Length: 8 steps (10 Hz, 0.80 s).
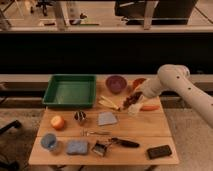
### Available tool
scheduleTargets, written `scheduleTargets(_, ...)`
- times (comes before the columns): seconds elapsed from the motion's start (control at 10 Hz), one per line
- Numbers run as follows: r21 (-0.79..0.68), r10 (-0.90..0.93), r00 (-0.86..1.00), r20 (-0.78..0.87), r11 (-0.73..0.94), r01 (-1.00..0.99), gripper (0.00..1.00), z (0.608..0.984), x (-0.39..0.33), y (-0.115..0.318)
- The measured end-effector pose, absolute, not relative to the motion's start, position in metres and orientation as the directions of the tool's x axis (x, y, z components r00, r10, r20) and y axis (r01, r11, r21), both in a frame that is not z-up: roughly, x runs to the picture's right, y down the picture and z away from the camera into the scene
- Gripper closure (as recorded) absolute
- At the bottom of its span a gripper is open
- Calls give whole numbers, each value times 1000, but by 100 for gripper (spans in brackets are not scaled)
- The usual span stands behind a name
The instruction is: Place grapes in paper cup
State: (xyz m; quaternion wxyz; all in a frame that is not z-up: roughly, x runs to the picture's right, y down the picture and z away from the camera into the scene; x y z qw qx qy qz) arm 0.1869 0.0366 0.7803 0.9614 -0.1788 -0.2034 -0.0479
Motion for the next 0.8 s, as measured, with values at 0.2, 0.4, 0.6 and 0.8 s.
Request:
scheduleTargets(0.2, -325, -20, 915, 404, 931, 164, 100, 784, 187, 38)
scheduleTargets(0.4, -325, -21, 917, 398, 932, 162, 100, 788, 188, 38)
scheduleTargets(0.6, -321, -25, 919, 393, 933, 163, 100, 791, 188, 37)
scheduleTargets(0.8, -324, -27, 920, 390, 932, 164, 90, 792, 188, 37)
